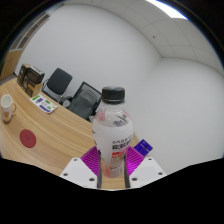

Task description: Pour water

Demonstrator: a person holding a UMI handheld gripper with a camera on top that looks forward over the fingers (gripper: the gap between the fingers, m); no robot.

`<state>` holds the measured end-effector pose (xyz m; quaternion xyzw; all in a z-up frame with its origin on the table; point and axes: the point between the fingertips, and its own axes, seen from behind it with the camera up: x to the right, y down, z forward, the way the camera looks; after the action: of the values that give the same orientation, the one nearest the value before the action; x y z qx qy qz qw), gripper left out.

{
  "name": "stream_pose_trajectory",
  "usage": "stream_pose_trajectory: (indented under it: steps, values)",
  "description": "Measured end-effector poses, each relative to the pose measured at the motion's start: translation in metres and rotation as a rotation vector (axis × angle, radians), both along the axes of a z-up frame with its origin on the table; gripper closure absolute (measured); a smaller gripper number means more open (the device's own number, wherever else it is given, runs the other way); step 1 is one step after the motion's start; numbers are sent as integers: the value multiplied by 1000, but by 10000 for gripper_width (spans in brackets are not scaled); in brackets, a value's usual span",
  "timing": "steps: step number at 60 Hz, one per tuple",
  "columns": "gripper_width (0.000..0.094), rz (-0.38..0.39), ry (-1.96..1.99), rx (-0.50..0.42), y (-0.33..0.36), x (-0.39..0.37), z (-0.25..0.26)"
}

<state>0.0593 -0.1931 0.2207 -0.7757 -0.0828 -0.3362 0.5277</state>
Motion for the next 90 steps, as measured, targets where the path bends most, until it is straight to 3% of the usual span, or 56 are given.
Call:
stream_pose_trajectory:
  steps: [9,17,33,41,47,59,77,90]
  values:
    - [627,20,-354,-50,45,-74,50]
    - [629,77,-674,-129,81,-149,61]
    - [632,302,-1312,-278,127,-281,8]
    - [629,403,-1529,-285,134,-317,-14]
    - [630,436,-1541,-308,135,-322,-29]
    - [631,462,-1301,-306,134,-311,-35]
    - [628,499,-118,-88,119,-288,16]
    - [628,476,437,-84,110,-270,-37]
